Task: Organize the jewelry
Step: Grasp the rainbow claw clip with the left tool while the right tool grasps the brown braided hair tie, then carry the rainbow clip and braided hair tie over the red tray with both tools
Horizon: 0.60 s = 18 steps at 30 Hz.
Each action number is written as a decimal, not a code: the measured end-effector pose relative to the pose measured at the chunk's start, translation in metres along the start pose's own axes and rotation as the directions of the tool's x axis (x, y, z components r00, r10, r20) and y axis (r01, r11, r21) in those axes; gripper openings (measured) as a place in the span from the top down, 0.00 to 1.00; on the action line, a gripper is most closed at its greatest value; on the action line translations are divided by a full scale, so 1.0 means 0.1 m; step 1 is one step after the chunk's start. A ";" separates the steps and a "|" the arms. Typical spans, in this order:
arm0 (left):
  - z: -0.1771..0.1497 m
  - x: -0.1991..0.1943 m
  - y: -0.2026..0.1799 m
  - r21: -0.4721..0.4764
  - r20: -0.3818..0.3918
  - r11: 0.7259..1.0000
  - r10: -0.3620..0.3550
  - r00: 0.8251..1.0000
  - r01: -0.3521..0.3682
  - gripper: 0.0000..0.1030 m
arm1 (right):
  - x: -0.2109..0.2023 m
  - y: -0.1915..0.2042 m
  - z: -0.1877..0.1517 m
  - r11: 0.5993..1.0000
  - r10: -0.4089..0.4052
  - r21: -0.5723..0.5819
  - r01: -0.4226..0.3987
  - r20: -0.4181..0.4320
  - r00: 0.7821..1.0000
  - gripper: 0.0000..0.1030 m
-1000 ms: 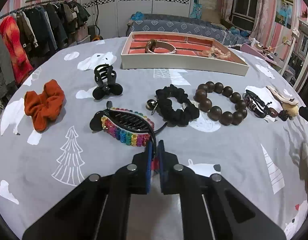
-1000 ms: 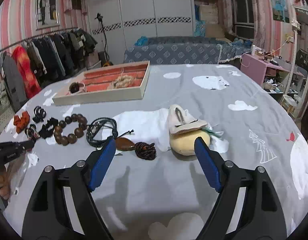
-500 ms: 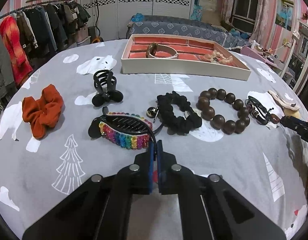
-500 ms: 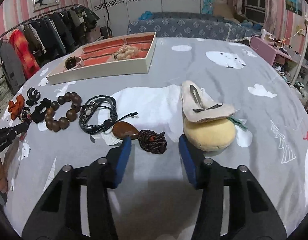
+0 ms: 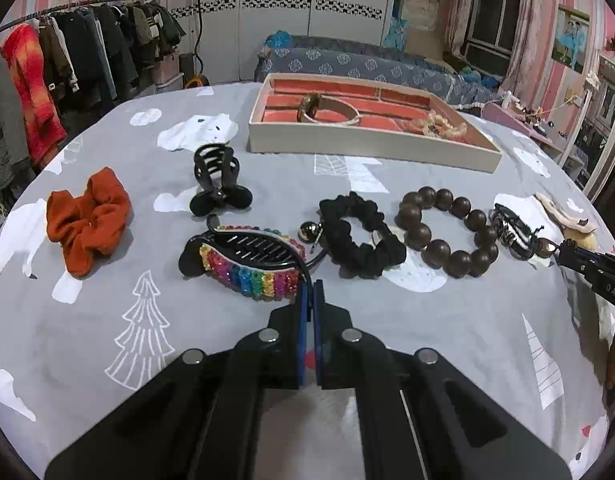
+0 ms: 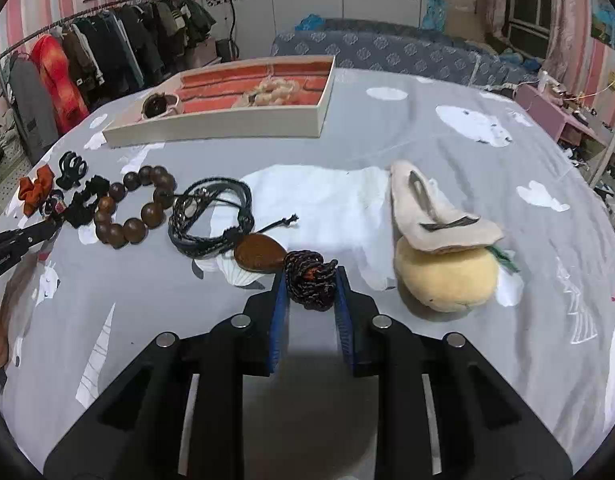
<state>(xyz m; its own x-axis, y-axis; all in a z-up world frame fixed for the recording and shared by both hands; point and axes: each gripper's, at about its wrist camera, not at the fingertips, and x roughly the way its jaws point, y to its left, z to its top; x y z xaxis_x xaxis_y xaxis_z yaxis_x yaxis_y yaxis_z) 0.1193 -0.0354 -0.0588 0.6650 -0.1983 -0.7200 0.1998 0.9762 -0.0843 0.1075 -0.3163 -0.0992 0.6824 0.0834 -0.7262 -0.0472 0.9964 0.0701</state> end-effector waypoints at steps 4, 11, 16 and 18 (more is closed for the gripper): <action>0.01 -0.12 0.00 0.016 0.035 1.000 0.004 0.999 -0.005 0.97 | -0.10 0.01 -0.02 1.000 -0.003 0.008 0.003 0.038 0.999 0.77; 0.10 -0.45 -0.04 0.036 0.114 0.999 0.009 0.993 -0.013 0.97 | -0.35 0.07 0.07 1.000 0.003 0.013 -0.005 0.112 0.994 0.77; 0.28 -0.61 -0.08 0.054 0.156 0.998 0.019 0.988 -0.027 0.97 | -0.56 0.11 0.27 1.000 0.012 0.005 -0.013 0.173 0.985 0.77; 0.35 -0.62 -0.08 0.049 0.163 0.998 0.021 0.986 -0.030 0.97 | -0.63 0.12 0.35 1.000 0.017 0.002 -0.018 0.196 0.981 0.77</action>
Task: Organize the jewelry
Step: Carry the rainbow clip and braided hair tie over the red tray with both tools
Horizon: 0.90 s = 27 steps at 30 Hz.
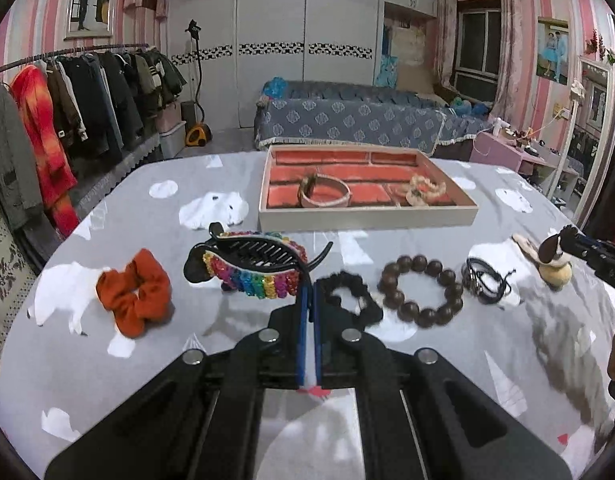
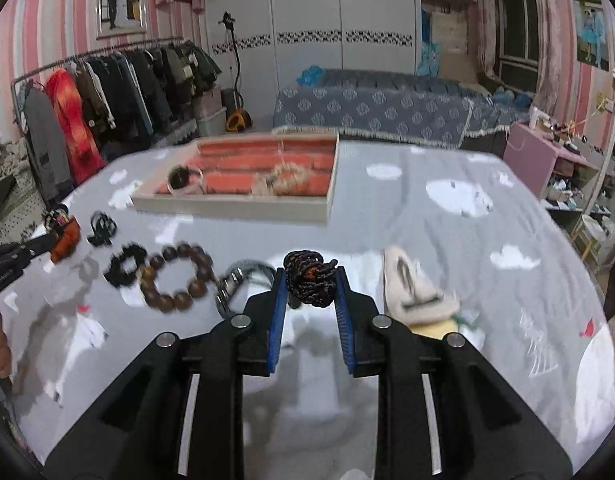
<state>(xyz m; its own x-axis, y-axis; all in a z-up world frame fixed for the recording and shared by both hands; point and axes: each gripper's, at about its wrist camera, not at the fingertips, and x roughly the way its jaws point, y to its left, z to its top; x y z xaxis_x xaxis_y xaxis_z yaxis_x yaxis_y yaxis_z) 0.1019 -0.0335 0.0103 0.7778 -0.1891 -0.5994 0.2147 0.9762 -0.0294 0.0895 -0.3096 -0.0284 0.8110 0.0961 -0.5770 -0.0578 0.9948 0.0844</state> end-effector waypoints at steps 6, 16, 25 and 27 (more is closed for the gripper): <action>0.26 -0.02 -0.01 -0.001 0.040 1.000 -0.003 0.999 0.003 0.97 | -0.08 0.03 0.28 1.000 -0.001 0.003 0.001 0.049 0.999 0.77; 0.89 0.38 -0.06 0.018 0.066 1.000 -0.011 0.998 0.010 0.97 | 0.09 0.08 0.86 1.000 0.005 0.006 -0.005 0.096 0.995 0.77; 1.43 0.91 -0.11 0.042 0.081 0.999 -0.024 0.996 0.021 0.97 | 0.68 0.08 1.42 1.000 0.011 0.024 -0.013 0.095 0.995 0.77; 1.54 1.04 -0.12 0.030 0.078 0.999 -0.035 0.996 0.033 0.97 | 0.82 0.10 1.55 1.000 0.015 0.023 -0.018 0.098 0.995 0.77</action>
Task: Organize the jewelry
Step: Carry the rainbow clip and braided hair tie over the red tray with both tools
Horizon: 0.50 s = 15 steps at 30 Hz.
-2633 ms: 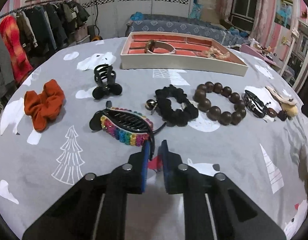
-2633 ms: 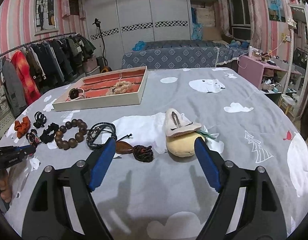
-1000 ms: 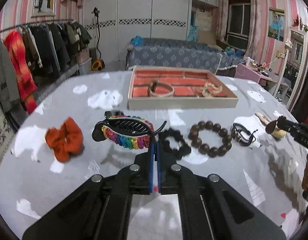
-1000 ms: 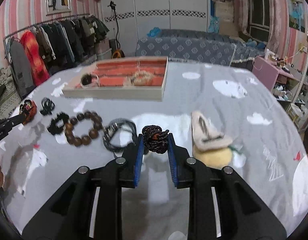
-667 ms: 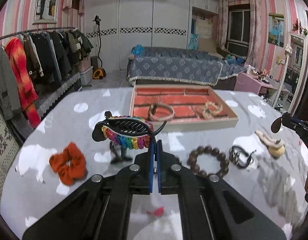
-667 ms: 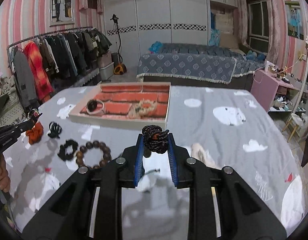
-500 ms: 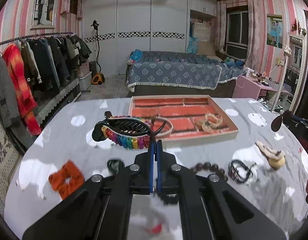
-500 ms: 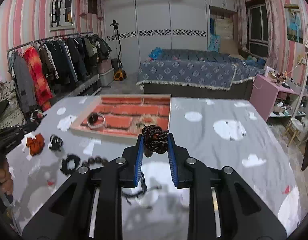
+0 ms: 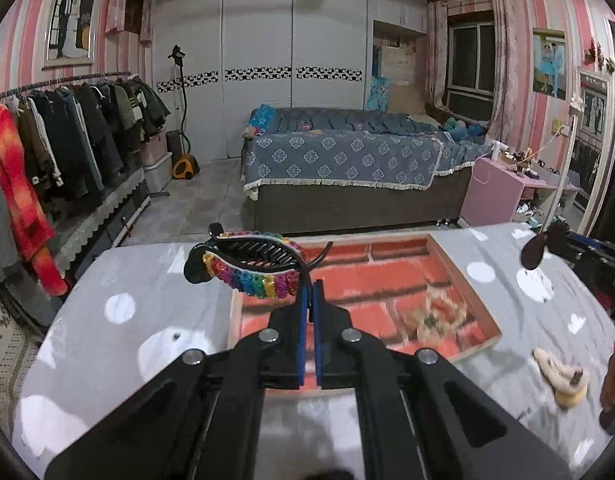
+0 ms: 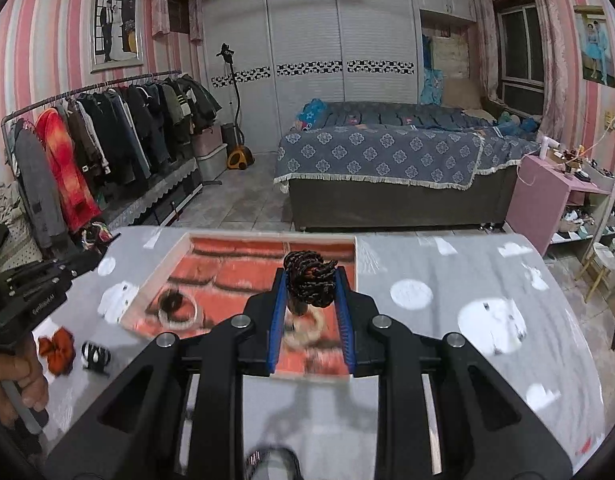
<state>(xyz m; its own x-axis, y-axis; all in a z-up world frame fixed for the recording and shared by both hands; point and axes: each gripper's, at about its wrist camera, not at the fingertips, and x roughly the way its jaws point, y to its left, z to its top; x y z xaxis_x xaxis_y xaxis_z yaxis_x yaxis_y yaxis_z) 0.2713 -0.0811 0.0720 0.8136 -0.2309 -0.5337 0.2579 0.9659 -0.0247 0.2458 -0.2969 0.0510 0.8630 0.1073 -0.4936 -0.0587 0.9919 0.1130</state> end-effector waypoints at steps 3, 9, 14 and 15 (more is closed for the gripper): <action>0.15 0.24 -0.03 0.002 -0.002 1.000 -0.008 1.000 0.008 0.97 | 0.26 0.03 0.14 1.000 0.005 -0.006 -0.005 -0.007 1.000 0.77; 0.30 0.68 -0.03 -0.006 -0.013 1.000 -0.008 1.000 0.008 0.97 | 0.79 0.11 0.31 0.999 0.035 -0.004 -0.035 -0.035 0.999 0.77; 0.25 0.98 0.03 -0.008 -0.040 1.000 0.013 0.999 -0.013 0.97 | 1.15 0.11 0.34 1.000 0.029 0.006 -0.029 -0.047 0.998 0.77; 0.24 1.04 0.04 -0.005 -0.053 1.000 0.019 0.998 -0.019 0.97 | 1.23 0.10 0.32 1.000 0.022 0.004 -0.022 -0.053 0.998 0.77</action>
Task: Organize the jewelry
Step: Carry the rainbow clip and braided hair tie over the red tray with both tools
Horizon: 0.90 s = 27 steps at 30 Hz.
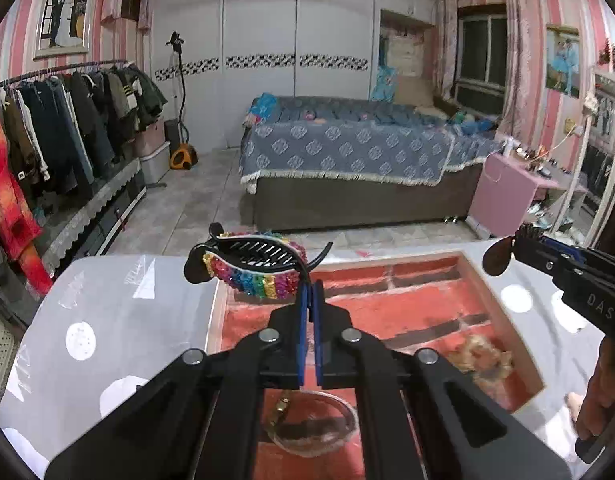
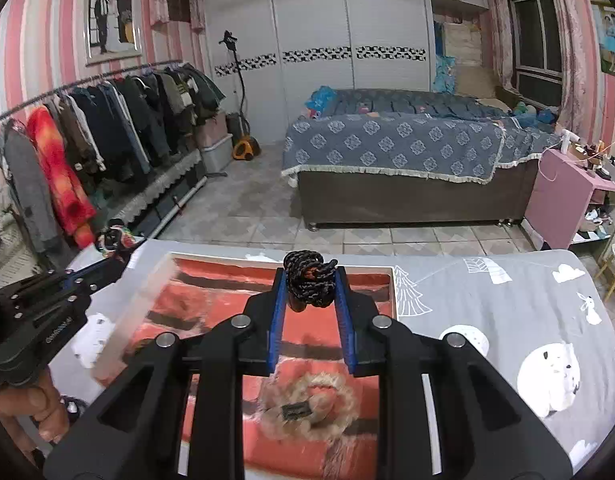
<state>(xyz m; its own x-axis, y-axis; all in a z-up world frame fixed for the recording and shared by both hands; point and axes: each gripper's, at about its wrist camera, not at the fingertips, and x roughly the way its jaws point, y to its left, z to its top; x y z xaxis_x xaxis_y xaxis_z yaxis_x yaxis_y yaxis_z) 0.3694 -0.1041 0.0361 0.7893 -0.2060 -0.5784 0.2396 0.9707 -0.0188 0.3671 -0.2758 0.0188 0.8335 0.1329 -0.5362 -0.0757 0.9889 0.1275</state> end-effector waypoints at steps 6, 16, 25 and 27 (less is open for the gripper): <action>-0.13 0.30 0.05 -0.019 -0.059 1.000 -0.005 0.998 0.004 0.97 | 0.41 -0.02 -0.12 1.000 -0.030 -0.008 0.030 -0.067 0.997 0.77; -0.33 0.60 0.04 -0.008 -0.129 1.000 -0.022 0.991 0.021 0.97 | 0.62 -0.03 -0.26 0.999 -0.041 -0.013 0.040 -0.122 0.992 0.77; -0.45 0.78 0.02 -0.007 -0.196 1.000 -0.025 0.980 0.024 0.97 | 0.80 -0.08 -0.37 0.999 -0.049 -0.010 0.048 -0.206 0.977 0.77; -0.47 0.81 0.01 -0.006 -0.206 1.000 -0.021 0.978 0.021 0.97 | 0.82 -0.08 -0.40 0.999 -0.050 -0.011 0.049 -0.215 0.975 0.76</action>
<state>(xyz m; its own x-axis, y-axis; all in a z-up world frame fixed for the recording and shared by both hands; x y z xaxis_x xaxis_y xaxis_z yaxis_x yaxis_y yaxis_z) 0.4070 -0.1144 -0.0494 0.6504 -0.1968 -0.7337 0.2523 0.9670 -0.0357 0.4144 -0.2703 -0.0593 0.6989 0.0942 -0.7090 -0.0412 0.9949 0.0916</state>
